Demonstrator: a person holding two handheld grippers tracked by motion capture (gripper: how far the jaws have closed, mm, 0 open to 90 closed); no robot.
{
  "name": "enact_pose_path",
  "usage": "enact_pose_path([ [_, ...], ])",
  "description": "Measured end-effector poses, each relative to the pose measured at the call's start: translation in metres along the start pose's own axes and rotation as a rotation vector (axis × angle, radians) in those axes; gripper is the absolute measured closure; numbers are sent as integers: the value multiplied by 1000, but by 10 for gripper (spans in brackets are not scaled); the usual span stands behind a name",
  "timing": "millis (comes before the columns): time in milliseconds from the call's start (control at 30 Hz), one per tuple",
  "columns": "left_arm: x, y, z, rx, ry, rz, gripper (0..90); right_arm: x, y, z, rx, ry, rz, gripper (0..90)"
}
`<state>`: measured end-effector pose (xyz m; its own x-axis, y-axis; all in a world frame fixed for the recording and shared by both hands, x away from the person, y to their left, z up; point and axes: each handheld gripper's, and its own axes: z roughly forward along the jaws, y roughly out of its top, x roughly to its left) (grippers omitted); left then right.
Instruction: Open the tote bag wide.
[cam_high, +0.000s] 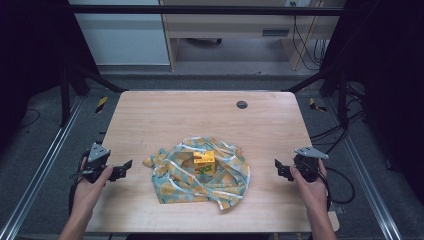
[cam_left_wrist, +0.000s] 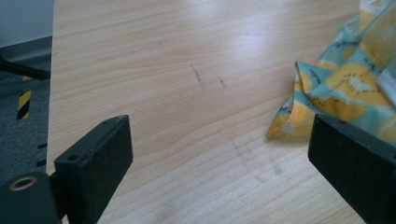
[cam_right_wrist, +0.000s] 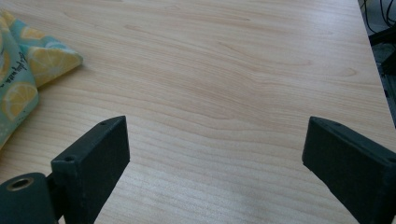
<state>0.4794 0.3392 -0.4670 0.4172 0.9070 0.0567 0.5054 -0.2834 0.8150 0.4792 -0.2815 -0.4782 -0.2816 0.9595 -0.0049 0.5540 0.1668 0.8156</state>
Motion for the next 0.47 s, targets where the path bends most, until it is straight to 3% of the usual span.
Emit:
enact_pose_path([
  [267,-4,-14,5,52,5,21,62,13,-11,4,53,17,-38,80],
  [467,-6,-18,5,73,4,47,61,21,-11,3,53,15,-55,76],
])
